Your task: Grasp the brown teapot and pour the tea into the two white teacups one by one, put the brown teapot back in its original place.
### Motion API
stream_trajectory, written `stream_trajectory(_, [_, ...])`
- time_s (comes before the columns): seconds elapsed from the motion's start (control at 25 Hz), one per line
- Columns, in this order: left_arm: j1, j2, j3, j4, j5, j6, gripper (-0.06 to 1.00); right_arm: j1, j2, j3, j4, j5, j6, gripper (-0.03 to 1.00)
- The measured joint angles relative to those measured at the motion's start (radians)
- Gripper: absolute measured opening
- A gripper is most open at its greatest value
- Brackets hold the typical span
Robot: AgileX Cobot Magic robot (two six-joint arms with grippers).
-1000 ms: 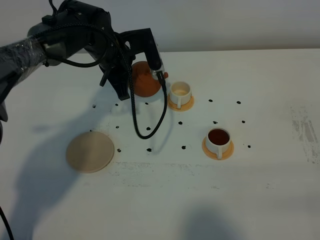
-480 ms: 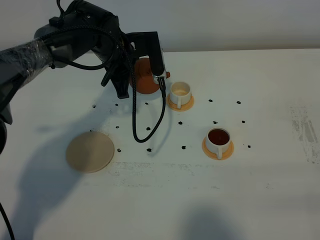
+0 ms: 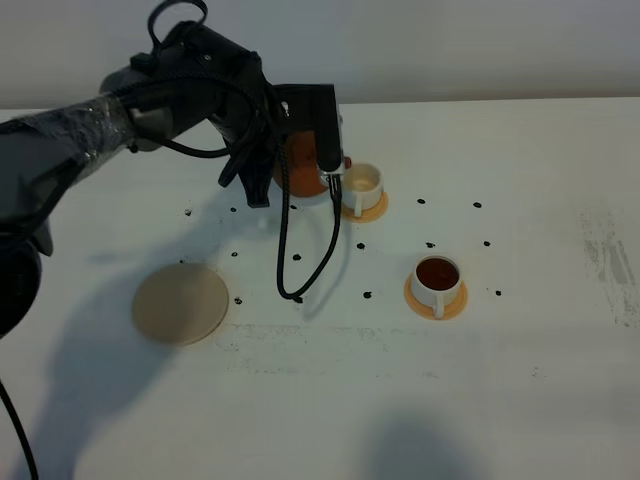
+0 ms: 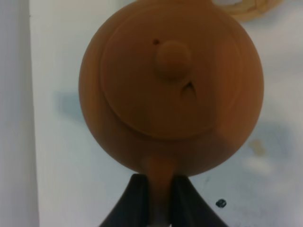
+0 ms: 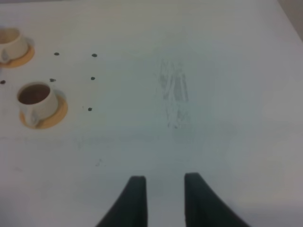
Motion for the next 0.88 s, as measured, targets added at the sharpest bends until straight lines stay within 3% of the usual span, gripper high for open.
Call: stream_trajectory(0.88, [-0.06,0.002,0.0,0.237,-0.067,0.003,0.09,0.0,0.0,0.0,0.0,0.0,0.0,0.22])
